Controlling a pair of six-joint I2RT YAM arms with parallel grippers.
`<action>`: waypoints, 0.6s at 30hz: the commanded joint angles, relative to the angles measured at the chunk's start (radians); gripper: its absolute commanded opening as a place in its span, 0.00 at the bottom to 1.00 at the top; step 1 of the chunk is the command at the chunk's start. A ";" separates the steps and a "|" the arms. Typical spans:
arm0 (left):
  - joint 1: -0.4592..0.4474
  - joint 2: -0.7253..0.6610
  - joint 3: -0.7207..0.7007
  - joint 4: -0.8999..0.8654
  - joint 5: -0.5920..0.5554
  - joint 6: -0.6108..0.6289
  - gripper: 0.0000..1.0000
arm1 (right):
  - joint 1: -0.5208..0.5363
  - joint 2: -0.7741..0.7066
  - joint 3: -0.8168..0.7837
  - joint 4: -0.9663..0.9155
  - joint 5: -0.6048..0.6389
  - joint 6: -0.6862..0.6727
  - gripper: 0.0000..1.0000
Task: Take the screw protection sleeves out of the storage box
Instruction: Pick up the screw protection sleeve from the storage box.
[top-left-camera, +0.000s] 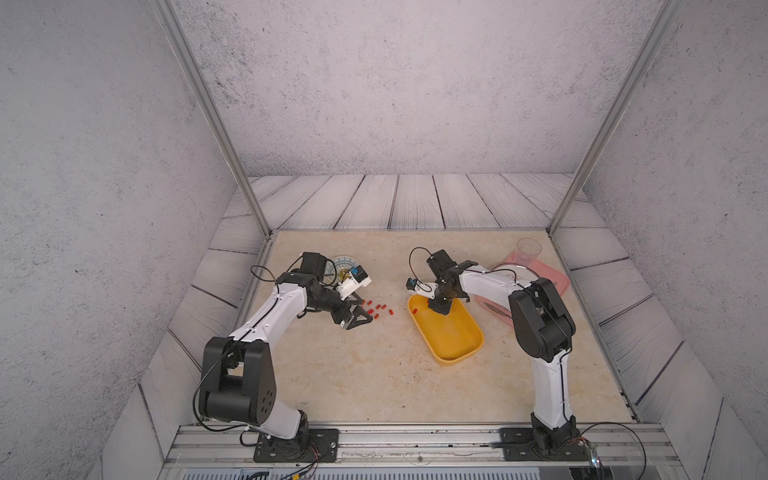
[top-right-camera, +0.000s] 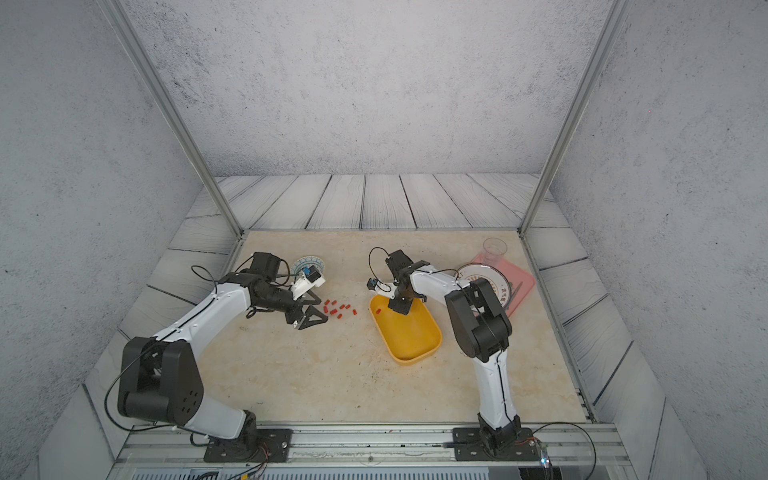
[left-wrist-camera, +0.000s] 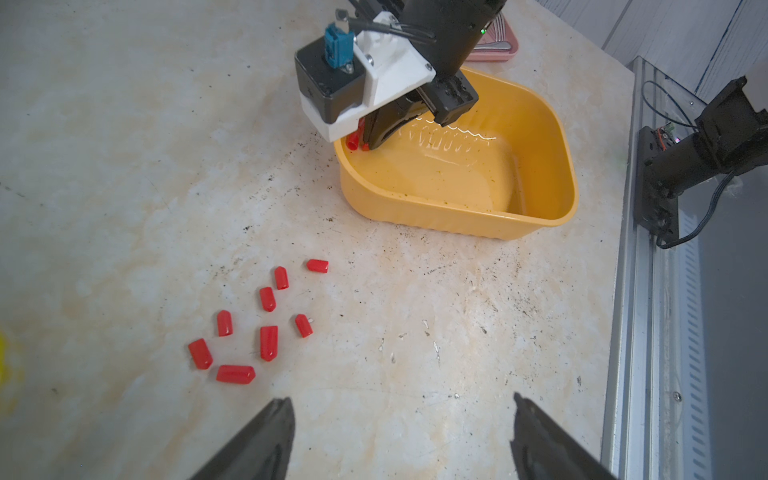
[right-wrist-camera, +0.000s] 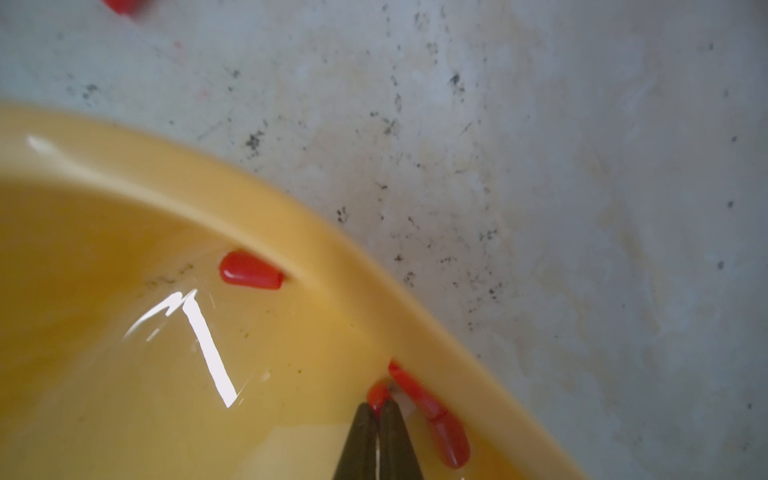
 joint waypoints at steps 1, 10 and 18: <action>-0.008 -0.015 0.013 -0.019 -0.003 0.010 0.86 | -0.005 -0.012 0.024 -0.060 -0.064 0.045 0.03; -0.007 -0.048 0.001 -0.006 0.000 0.008 0.86 | -0.011 -0.135 -0.005 -0.078 -0.178 0.126 0.00; -0.005 -0.055 0.005 -0.003 -0.022 -0.017 0.86 | -0.010 -0.255 -0.056 -0.110 -0.227 0.122 0.00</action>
